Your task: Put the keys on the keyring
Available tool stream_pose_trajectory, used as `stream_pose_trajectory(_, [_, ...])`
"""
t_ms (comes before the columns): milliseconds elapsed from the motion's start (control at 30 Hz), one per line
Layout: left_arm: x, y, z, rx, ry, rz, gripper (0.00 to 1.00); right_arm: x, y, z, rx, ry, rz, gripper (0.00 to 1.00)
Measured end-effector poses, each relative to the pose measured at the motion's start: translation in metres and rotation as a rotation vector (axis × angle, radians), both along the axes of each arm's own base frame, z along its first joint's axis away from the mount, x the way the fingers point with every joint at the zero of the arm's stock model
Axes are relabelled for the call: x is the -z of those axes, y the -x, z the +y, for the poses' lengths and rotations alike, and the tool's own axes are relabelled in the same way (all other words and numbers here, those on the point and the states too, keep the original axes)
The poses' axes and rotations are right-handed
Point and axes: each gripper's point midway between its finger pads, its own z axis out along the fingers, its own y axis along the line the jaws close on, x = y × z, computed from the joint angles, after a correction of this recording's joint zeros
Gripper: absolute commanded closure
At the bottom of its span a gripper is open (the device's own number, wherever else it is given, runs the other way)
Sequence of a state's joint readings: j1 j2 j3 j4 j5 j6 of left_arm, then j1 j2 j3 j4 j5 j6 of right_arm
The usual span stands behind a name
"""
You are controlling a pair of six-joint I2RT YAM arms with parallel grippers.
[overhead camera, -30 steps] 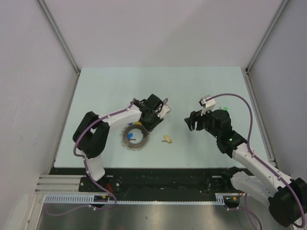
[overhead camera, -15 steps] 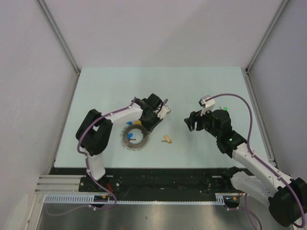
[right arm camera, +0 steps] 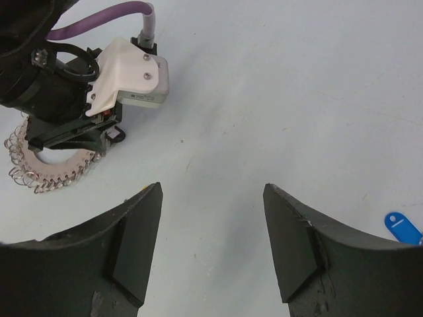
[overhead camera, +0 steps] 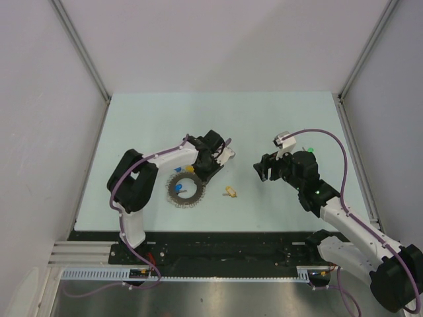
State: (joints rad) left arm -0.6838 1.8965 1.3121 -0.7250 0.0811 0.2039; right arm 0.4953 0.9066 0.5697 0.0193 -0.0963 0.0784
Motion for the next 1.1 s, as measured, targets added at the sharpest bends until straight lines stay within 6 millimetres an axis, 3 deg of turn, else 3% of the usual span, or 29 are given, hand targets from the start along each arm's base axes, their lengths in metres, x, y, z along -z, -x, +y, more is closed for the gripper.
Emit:
stream_pose_trajectory(367, [-0.001, -0.003, 0.005, 0.012, -0.033, -0.023, 0.68, 0.0, 0.002, 0.003, -0.023, -0.004, 0.004, 0.33])
stream_pose_trajectory(633, [-0.001, 0.0, -0.002, 0.037, -0.047, -0.044, 0.57, 0.002, 0.003, 0.005, -0.032, -0.002, 0.01, 0.32])
stream_pose_trajectory(1100, [0.002, -0.011, 0.009, 0.015, -0.136, -0.137, 0.59, 0.004, 0.004, 0.007, -0.049, -0.005, 0.017, 0.33])
